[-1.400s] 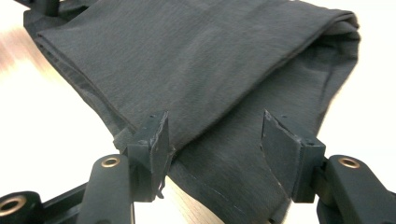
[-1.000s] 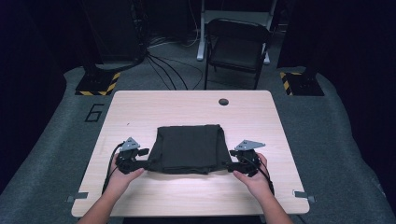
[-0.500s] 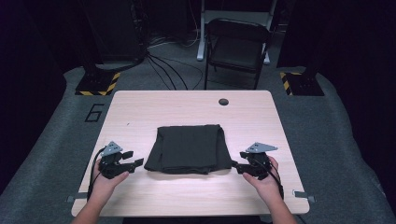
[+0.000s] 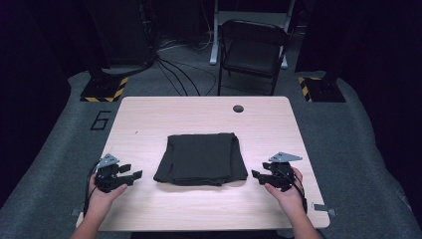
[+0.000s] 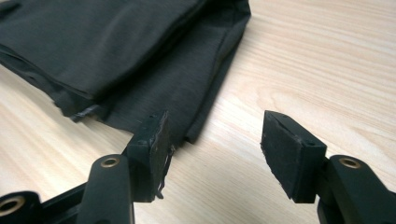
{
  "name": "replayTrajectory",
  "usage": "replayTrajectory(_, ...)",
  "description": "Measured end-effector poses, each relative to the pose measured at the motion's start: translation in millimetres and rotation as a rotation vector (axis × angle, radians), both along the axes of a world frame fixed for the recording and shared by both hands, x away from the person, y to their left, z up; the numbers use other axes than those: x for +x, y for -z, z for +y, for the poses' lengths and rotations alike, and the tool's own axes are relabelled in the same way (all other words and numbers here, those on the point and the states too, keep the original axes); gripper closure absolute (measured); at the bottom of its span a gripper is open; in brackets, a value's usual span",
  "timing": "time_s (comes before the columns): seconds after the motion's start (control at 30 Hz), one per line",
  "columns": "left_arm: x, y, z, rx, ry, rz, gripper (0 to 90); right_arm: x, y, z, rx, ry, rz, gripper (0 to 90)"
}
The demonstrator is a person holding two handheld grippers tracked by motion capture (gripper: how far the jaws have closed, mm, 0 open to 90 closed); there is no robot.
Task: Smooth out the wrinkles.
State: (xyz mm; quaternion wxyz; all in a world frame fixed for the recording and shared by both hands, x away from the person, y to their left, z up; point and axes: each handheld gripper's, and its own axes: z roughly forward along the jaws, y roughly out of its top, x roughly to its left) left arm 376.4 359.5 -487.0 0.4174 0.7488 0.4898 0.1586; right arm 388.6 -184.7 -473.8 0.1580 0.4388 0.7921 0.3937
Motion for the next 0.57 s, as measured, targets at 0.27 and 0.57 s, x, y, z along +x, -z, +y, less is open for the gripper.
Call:
replayTrajectory(0.27, 6.3, 4.8, 1.8, 0.015, -0.009, 0.029, 37.6, 9.1, 14.3, -4.7, -0.056, 0.035, 0.036, 40.9)
replayTrajectory(0.57, 11.7, 10.3, -4.4, 0.061, 0.006, 0.053, 37.5, 15.1, 22.0, -6.4, -0.089, 0.038, 0.066, 40.5)
